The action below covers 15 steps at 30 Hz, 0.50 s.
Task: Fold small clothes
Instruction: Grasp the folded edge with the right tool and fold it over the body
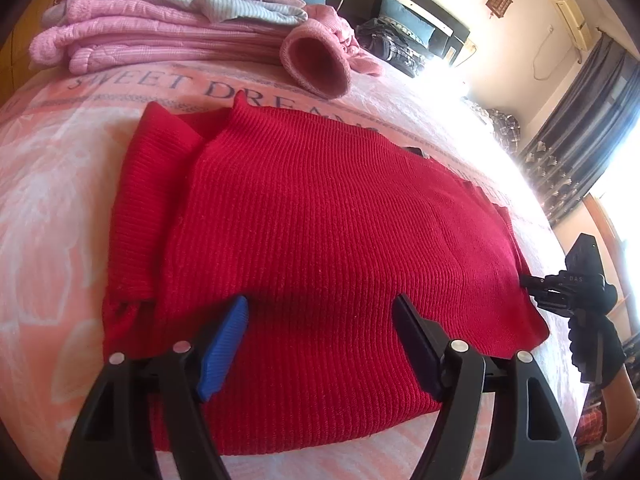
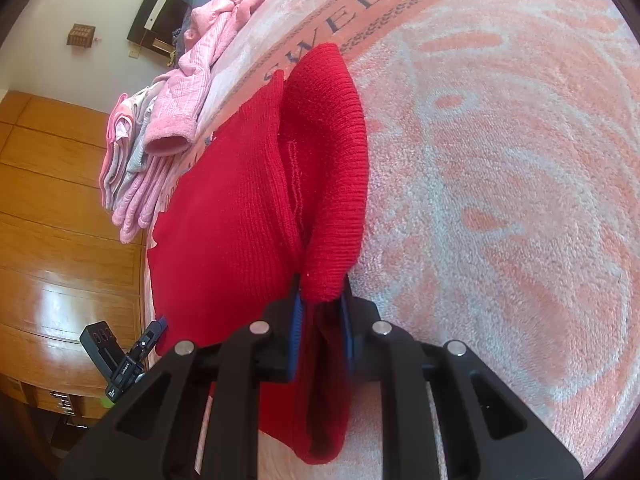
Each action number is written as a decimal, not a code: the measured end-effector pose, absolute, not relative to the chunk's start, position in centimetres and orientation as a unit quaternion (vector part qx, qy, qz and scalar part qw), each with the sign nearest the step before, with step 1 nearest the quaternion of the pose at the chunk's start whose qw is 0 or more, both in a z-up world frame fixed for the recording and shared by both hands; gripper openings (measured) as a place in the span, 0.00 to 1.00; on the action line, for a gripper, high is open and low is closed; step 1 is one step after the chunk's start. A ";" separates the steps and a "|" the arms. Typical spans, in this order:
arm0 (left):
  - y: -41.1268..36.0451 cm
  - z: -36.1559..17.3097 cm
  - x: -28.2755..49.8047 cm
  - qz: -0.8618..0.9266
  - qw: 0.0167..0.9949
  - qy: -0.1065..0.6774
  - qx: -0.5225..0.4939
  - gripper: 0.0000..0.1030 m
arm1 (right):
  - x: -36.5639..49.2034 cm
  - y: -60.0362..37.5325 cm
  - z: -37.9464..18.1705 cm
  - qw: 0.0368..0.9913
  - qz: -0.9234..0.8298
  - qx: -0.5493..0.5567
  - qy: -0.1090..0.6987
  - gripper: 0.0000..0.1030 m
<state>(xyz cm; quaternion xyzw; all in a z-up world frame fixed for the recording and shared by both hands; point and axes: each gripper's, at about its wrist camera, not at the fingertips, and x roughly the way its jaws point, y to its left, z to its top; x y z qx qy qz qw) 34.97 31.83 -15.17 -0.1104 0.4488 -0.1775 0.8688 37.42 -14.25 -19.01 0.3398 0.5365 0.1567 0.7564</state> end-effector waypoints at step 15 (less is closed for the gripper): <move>33.6 -13.8 33.8 -0.201 0.868 0.437 -0.125 0.80 | 38.8 -9.1 -12.4 0.787 0.113 0.257 0.549 0.13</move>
